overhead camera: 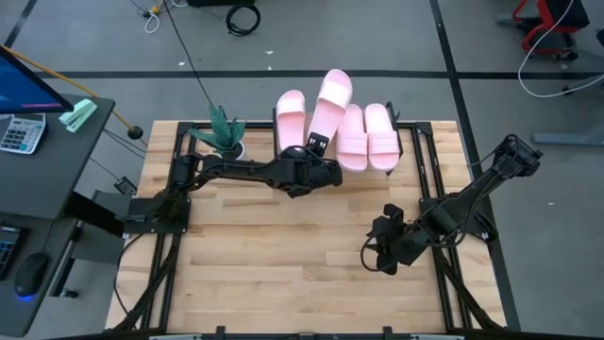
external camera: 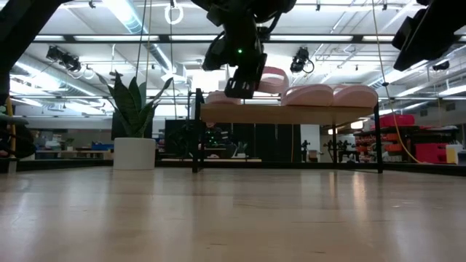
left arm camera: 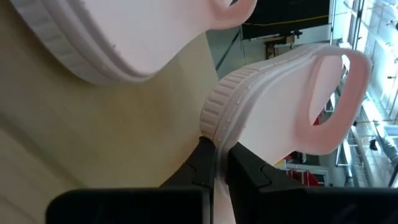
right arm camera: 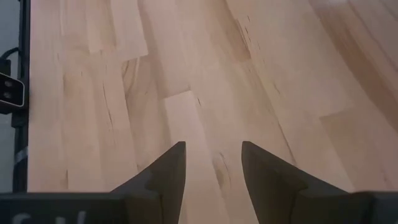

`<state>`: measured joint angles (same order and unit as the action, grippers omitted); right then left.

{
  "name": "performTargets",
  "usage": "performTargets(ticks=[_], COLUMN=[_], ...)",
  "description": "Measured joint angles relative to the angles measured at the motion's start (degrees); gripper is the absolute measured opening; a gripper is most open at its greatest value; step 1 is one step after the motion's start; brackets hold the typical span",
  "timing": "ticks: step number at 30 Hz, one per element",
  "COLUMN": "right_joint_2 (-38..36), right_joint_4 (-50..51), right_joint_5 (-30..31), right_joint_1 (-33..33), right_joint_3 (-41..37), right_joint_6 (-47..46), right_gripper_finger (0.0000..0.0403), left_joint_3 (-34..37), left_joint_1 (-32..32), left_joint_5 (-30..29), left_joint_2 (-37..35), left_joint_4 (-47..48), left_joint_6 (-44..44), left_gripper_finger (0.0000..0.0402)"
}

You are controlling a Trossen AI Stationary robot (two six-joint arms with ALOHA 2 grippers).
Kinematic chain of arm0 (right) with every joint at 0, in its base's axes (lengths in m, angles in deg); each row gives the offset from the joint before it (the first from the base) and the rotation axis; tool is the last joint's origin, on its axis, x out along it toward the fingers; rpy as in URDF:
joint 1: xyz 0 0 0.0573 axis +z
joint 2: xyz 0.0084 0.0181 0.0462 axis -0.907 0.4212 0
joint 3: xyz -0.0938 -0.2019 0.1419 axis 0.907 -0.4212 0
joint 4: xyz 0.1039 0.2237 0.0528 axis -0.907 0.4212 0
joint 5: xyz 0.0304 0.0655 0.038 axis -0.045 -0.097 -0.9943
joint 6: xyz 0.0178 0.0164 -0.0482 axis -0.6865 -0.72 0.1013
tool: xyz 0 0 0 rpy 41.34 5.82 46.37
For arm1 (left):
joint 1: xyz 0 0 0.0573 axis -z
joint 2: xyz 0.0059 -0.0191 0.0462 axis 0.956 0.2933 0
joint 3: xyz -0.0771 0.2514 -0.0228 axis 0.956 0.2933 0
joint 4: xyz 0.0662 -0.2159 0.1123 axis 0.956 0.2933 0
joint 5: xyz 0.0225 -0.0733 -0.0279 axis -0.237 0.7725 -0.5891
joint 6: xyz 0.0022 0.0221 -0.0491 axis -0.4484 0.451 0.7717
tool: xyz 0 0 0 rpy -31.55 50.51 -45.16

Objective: Pick and place slides into the shelf
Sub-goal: Put the pink slipper on the shelf

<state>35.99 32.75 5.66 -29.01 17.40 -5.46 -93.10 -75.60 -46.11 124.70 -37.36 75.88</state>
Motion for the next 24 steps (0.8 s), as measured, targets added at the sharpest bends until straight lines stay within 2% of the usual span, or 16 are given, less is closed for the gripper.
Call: performTargets(ticks=[17,24], right_joint_2=[0.02,0.02], right_joint_4=[0.11,2.79], right_joint_5=[-1.04,-0.91], right_joint_1=[-0.04,-0.04], right_joint_3=[0.0,0.0], right_joint_6=[1.24,3.81], right_gripper_finger=[0.0162,0.0162], left_joint_3=[0.0,0.02], left_joint_1=[-0.13,0.01], left_joint_5=[0.4,-3.08], left_joint_2=[-0.02,-0.04], left_joint_4=[0.0,0.14], left_joint_6=[-2.66,0.72], left_gripper_finger=[0.0024,0.0024])
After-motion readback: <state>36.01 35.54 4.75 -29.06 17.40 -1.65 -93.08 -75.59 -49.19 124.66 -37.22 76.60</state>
